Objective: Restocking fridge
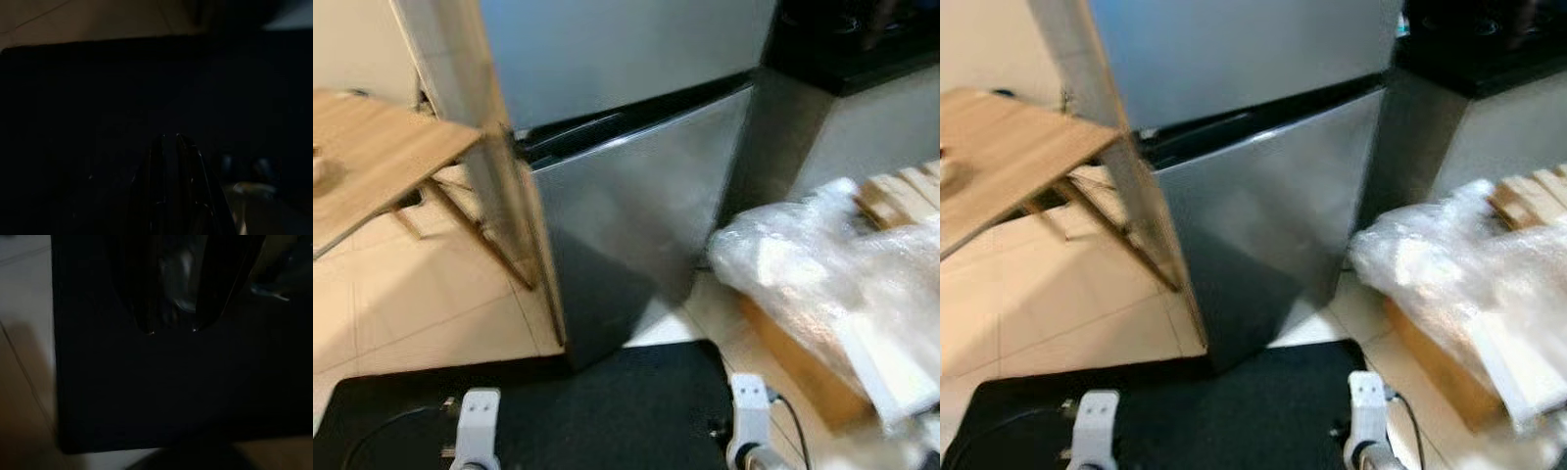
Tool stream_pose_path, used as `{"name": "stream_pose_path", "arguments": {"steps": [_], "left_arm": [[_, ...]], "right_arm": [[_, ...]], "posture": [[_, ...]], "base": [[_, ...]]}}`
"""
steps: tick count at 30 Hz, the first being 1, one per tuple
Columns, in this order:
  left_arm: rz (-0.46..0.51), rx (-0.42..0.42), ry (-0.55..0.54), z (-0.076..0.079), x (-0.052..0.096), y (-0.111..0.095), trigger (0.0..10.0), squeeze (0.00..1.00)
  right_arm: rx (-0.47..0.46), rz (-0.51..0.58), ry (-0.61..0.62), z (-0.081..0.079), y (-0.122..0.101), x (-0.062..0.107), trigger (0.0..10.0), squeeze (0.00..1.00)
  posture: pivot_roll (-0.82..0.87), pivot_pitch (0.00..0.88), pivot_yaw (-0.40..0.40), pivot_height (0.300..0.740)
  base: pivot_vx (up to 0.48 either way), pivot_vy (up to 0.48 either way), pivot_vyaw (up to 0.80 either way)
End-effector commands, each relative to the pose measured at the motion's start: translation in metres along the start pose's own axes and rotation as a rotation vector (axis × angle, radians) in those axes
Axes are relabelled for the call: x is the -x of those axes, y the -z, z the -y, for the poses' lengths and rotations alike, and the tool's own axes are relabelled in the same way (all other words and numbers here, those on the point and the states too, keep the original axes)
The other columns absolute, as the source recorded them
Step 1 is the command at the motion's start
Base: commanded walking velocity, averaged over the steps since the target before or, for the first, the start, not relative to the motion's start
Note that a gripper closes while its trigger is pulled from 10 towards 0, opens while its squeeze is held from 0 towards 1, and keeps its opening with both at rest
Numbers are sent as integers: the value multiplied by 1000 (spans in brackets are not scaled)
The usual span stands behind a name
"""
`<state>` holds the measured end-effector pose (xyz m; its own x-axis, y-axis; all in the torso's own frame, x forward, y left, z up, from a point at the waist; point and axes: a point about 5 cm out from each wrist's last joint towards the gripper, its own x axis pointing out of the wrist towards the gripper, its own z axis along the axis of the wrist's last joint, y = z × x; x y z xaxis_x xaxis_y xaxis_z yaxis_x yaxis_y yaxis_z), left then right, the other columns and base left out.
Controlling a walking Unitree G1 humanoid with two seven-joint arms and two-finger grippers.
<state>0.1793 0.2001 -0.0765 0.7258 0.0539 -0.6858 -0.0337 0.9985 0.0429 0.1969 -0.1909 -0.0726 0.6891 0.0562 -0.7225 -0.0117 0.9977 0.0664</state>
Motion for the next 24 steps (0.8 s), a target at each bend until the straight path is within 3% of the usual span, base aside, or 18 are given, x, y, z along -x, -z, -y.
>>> {"name": "stream_pose_path", "arguments": {"steps": [1, 13, 15, 20, 24], "left_arm": [[-60, 2, -19, -7, 7, 17, 10000, 0], [-55, -9, -7, -5, 8, 19, 10000, 0], [-55, -9, 0, -5, 7, 18, 10000, 0], [-59, -9, 11, -6, 7, 17, 10000, 0], [-59, -11, 9, -7, 7, 17, 10000, 0]], "right_arm": [[-10, -2, -9, -4, 2, 0, 10000, 0], [7, 35, -29, -13, -5, -3, 10000, 0], [-45, 40, -12, -12, -5, -3, 10000, 0], [-45, 21, -27, -14, -1, -2, 10000, 0], [-53, 17, -19, -13, -1, -2, 10000, 0]], "posture": [[-102, 101, 8, 740], [-94, 88, 3, 740], [-94, 85, 3, 740], [-95, 83, 3, 740], [-95, 82, 4, 740]], "base": [[0, 0, 800], [0, 0, 691], [0, 0, 0], [0, 0, 0], [0, 0, -800]]}}
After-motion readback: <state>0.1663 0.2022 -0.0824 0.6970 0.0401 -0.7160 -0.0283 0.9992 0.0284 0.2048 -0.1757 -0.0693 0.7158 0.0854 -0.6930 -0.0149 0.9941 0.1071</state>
